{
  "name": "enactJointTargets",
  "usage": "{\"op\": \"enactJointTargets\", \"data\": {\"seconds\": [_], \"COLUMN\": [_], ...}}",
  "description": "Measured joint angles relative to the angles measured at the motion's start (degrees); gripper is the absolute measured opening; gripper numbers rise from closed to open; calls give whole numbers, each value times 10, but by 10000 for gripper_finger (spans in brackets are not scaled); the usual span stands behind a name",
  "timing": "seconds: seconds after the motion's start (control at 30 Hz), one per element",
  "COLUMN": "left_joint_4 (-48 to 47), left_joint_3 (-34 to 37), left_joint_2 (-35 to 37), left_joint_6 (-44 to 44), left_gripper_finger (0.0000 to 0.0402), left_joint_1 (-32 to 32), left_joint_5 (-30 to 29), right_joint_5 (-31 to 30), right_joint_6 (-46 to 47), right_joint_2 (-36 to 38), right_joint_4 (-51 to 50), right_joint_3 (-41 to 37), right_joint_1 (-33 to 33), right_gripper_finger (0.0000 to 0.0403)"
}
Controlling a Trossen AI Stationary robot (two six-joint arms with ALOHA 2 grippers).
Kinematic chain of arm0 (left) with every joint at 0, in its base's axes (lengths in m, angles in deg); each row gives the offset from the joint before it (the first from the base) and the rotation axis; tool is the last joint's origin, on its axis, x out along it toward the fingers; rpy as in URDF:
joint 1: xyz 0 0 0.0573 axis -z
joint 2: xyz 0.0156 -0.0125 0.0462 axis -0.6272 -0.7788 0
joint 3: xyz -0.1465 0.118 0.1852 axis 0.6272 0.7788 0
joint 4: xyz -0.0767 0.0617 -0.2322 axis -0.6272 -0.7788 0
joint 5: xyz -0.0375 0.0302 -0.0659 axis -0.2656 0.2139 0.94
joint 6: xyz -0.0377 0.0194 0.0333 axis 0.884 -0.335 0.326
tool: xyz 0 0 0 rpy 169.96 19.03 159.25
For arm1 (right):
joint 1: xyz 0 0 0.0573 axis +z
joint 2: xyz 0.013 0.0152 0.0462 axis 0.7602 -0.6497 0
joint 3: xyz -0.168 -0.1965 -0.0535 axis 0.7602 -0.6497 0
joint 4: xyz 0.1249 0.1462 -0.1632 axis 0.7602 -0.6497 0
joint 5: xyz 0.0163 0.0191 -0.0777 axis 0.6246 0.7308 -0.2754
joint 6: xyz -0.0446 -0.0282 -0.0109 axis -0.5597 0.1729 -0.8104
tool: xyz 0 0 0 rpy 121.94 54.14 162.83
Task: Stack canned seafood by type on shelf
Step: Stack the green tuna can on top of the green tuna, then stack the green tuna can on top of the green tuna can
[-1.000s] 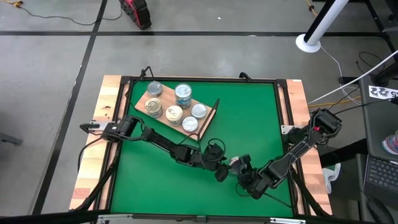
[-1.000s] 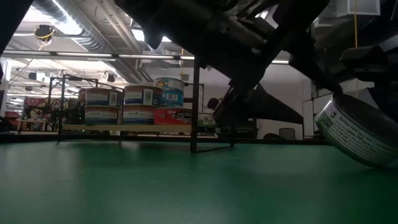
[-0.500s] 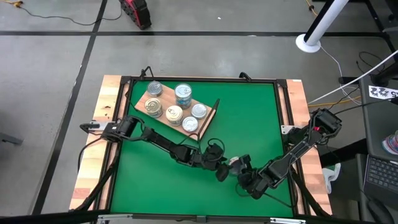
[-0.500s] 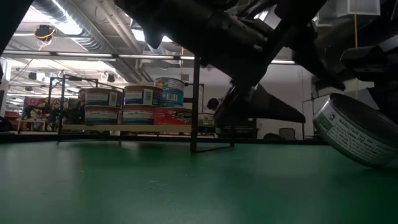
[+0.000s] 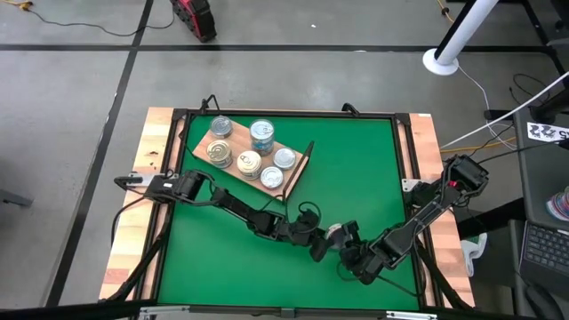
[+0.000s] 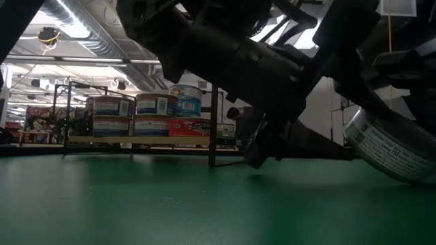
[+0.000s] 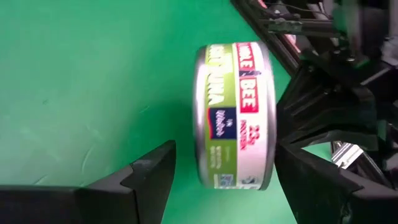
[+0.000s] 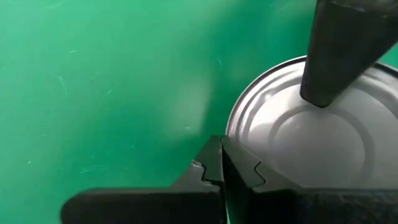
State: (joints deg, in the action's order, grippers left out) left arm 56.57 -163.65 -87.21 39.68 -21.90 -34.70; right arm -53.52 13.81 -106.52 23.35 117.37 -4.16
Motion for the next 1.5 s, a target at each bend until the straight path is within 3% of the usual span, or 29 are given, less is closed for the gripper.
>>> {"op": "enactJointTargets", "data": {"seconds": [0.23,0.53,0.83,1.1,1.3,1.5], "left_joint_4": [19,29,29,12,-80,-194], "left_joint_3": [0,0,0,0,0,0], "left_joint_2": [0,0,0,14,77,166], "left_joint_6": [-27,-36,-37,-27,-35,-54], "left_gripper_finger": [246,142,142,145,148,147], "left_joint_1": [0,0,-1,3,10,14], "left_joint_5": [0,0,0,34,43,43], "right_joint_5": [0,1,25,38,6,-40], "right_joint_6": [0,3,34,35,35,34], "right_joint_2": [0,0,5,50,91,137], "right_joint_4": [0,3,-9,-122,-211,-234], "right_joint_3": [0,0,1,74,122,130], "right_joint_1": [0,0,0,0,0,0], "right_gripper_finger": [1,20,109,115,115,115]}}
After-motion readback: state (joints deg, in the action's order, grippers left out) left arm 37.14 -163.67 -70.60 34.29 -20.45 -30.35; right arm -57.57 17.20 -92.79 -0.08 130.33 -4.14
